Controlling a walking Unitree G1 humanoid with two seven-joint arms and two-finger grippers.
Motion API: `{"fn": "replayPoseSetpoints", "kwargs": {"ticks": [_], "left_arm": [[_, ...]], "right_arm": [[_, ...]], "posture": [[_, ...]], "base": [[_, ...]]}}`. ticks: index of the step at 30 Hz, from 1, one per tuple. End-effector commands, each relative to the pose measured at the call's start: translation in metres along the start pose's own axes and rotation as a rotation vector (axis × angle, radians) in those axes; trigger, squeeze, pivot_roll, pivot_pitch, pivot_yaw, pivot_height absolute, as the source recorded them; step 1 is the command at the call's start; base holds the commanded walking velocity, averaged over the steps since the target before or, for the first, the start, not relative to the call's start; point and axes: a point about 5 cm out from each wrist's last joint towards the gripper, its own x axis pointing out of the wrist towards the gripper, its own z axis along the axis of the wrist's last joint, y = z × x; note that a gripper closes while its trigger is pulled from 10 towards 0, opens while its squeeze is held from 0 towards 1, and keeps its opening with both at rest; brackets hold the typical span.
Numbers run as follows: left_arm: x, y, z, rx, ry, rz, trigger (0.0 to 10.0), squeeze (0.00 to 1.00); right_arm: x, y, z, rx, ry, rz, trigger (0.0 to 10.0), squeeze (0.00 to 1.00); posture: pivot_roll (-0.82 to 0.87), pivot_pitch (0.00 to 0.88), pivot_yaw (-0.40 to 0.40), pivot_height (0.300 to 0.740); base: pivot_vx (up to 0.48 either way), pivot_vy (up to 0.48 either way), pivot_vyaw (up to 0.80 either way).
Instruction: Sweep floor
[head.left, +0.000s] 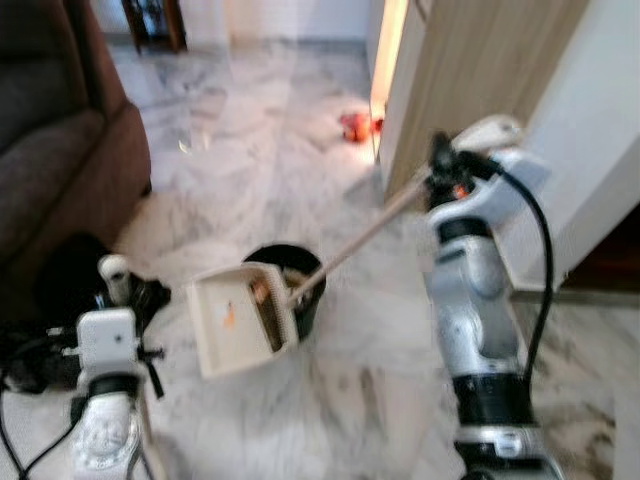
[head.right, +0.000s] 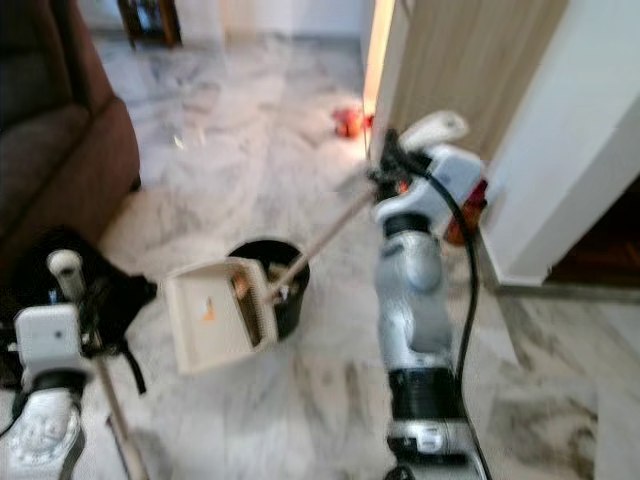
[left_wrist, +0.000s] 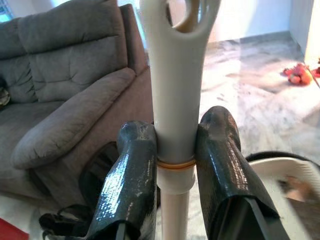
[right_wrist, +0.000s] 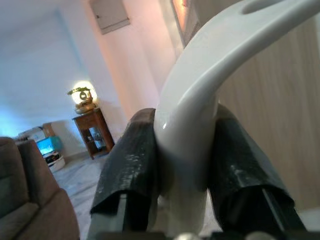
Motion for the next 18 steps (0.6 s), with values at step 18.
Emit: {"fn": "replayPoseSetpoints", "kwargs": {"ticks": [18], "left_arm": [[0.0029,0.0058,0.0066,0.014,-0.03,0.038,10.0,0.0]], "right_arm": [[0.0046,0.0182,0.0149,0.047,-0.067,0.064,10.0,0.0]], "posture": [[0.18,0.066,-0.033,0.74]], "base": [[0.27,0.0,0.3]]}}
